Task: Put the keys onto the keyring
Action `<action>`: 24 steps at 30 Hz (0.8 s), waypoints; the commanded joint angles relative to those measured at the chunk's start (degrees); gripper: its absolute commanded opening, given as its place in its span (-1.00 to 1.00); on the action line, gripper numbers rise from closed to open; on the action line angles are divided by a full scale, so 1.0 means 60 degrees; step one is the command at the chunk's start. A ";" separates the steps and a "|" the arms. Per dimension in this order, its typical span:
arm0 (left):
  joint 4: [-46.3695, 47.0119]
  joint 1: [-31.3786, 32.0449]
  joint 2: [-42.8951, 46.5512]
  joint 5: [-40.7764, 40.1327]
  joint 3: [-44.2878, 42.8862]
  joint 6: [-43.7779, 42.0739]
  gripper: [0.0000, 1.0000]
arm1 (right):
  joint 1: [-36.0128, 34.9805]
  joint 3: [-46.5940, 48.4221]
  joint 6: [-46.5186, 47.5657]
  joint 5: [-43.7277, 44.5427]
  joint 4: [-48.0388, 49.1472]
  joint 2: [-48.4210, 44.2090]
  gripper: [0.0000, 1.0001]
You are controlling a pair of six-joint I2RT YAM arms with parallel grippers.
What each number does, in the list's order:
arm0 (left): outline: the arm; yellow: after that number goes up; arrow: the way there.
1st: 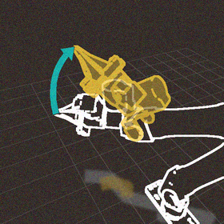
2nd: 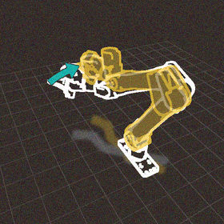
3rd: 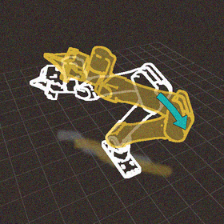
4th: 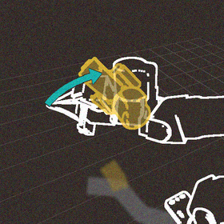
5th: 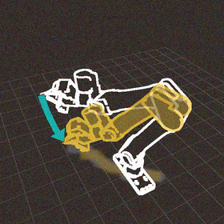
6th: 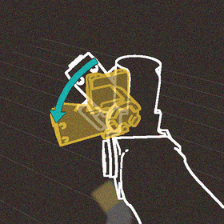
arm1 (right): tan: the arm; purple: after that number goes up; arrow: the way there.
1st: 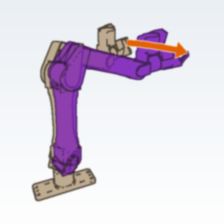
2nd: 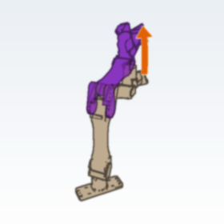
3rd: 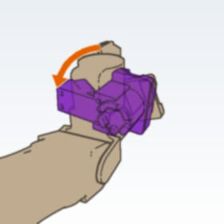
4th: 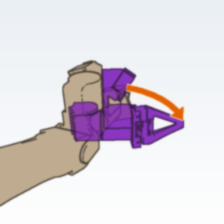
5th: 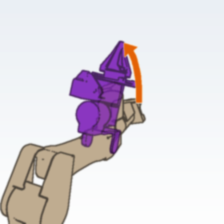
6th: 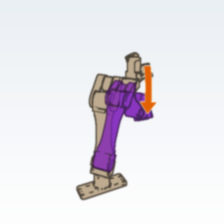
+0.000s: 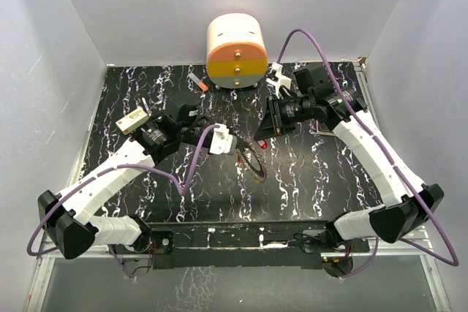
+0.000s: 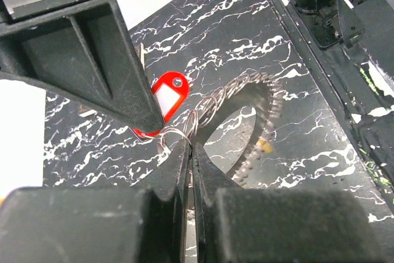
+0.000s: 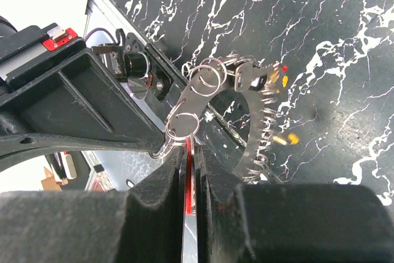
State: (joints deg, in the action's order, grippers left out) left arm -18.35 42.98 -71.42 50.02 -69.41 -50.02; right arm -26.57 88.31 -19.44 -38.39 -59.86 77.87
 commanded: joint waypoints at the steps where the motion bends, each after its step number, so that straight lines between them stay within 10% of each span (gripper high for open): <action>1: 0.0186 0.0175 0.0727 0.1388 0.0432 -0.0765 -1.00 | 0.0190 0.0769 0.0406 0.0359 0.0393 0.0086 -0.84; 24: 0.1483 0.0346 0.1276 0.1411 0.2095 -0.2688 -1.00 | -0.0166 0.0350 -0.0135 0.0465 0.0695 0.0305 -0.84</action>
State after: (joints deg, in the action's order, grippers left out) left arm -7.53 43.66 -66.24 51.88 -57.87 -64.03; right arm -27.79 91.79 -18.90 -38.59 -65.58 80.73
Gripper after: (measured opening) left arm 0.009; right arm 0.120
